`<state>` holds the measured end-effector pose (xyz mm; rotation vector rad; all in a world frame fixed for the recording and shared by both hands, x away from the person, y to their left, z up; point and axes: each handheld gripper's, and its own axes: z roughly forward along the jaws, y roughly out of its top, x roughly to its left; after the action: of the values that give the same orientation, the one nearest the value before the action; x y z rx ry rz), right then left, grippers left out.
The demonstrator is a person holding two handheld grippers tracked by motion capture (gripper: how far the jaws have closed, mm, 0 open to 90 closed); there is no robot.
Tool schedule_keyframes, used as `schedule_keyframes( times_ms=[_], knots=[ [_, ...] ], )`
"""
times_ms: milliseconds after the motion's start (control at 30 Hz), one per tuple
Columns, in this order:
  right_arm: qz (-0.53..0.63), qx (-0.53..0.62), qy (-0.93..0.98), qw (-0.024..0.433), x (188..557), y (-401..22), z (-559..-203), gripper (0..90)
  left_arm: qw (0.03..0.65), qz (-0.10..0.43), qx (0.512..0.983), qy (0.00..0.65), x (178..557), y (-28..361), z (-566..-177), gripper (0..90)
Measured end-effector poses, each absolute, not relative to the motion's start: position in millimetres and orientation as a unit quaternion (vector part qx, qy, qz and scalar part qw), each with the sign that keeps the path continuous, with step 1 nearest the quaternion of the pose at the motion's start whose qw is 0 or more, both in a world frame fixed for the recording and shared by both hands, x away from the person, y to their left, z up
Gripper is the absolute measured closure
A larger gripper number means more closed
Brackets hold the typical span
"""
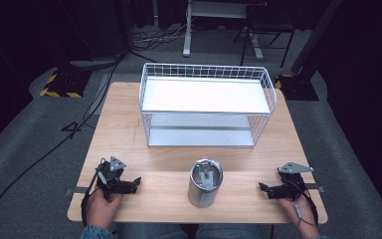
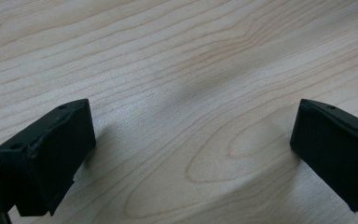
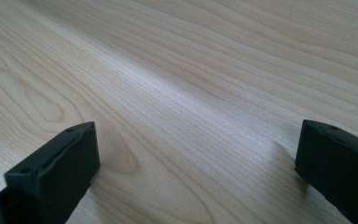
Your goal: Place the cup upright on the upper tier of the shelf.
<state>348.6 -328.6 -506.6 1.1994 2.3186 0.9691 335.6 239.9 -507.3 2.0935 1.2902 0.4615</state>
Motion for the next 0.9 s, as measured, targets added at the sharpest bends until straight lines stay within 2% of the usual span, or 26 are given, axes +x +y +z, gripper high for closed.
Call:
schedule_keyframes(
  times_ms=[367,900],
  knots=[
    [0.381,0.424,0.804,0.172,346,-335,-499,0.0,0.315,0.175,0.794,0.489,336,240,-507,0.3],
    [0.424,0.375,0.805,0.177,330,-314,-456,0.0,0.315,0.176,0.794,0.489,336,240,-507,0.3]
  ],
)
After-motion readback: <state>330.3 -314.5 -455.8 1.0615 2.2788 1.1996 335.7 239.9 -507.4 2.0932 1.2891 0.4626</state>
